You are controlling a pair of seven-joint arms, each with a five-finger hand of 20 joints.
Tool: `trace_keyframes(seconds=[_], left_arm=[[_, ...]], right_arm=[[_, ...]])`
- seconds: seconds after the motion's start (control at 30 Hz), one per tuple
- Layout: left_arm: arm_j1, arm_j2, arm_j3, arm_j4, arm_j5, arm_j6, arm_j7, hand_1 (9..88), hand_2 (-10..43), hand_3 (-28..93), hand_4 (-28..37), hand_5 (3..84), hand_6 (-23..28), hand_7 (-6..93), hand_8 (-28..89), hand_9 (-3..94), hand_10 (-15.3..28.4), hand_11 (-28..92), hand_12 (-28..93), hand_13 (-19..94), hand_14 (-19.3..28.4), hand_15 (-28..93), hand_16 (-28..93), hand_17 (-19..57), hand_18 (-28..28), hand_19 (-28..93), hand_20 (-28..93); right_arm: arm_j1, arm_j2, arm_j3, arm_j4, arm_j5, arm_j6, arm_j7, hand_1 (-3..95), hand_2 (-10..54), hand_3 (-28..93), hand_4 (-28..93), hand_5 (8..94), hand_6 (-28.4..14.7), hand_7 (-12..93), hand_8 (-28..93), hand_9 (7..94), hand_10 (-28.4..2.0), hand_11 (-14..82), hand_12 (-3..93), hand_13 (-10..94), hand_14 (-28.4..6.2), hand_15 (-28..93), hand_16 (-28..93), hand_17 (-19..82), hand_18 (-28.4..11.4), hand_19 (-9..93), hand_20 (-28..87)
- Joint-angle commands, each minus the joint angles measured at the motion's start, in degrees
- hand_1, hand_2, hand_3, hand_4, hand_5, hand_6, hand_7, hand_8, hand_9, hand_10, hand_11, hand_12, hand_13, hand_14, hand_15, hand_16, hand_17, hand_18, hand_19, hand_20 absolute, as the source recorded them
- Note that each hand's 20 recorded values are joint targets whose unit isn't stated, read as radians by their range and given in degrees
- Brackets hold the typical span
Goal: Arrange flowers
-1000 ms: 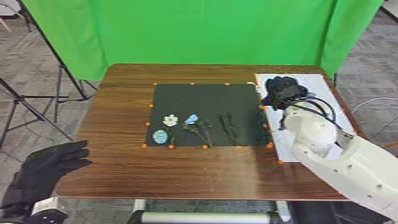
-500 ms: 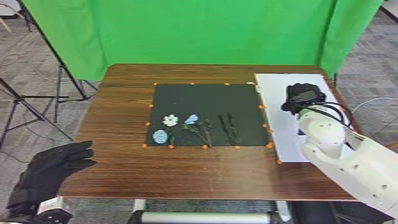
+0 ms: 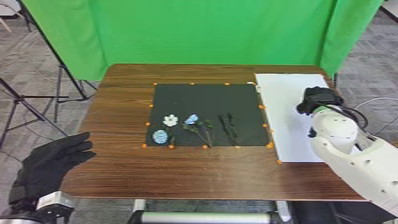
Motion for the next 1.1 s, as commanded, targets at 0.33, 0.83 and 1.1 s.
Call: trace_keyframes(seconds=[0.33, 0.83, 1.1], left_arm=[[0.2, 0.41, 0.46, 0.14, 0.75, 0.52, -1.14, 26.9, 5.9, 79, -16.6, 54.7, 16.1, 15.9, -8, 49.6, 24.3, 35, 12, 42, 28.4, 70, -12, 1.7, 28.4, 61, 52], [1.8, 0.08, -0.39, -0.24, 0.94, 0.27, -1.40, 26.8, 5.9, 79, -16.6, 54.6, 16.1, 16.0, -8, 49.5, 24.3, 35, 12, 41, 28.4, 70, -12, 1.5, 28.4, 61, 52], [1.8, 0.37, -0.50, -0.28, 1.06, 0.18, -1.71, 26.9, 5.8, 79, -16.7, 54.5, 16.0, 16.0, -8, 49.2, 24.3, 35, 12, 41, 28.4, 70, -12, 1.3, 28.3, 61, 51]], right_arm=[[1.0, -1.9, -4.0, 2.8, -3.5, 5.2, 0.6, 38.3, -6.6, 82, -28, 59.6, -1.0, 28, -11, 67.0, -11.0, 21.3, 16.2, 71, -6.4, 80, 21, 43, -20.3, 93, 18], [4.7, -0.2, -7.6, -2.7, -5.3, 18.3, -1.6, 51.4, -7.7, 73, -28, 76.1, 3.1, 35, -1, 88.1, -6.9, 17.1, 29.4, 81, -2.3, 77, 24, 48, -18.8, 93, 18], [5.2, -5.0, -5.9, -13.9, 6.8, 12.1, -6.6, 51.0, -7.4, 74, -28, 75.4, 2.7, 34, 0, 86.9, -7.5, 17.4, 28.9, 78, -3.7, 74, 24, 46, -19.2, 93, 16]])
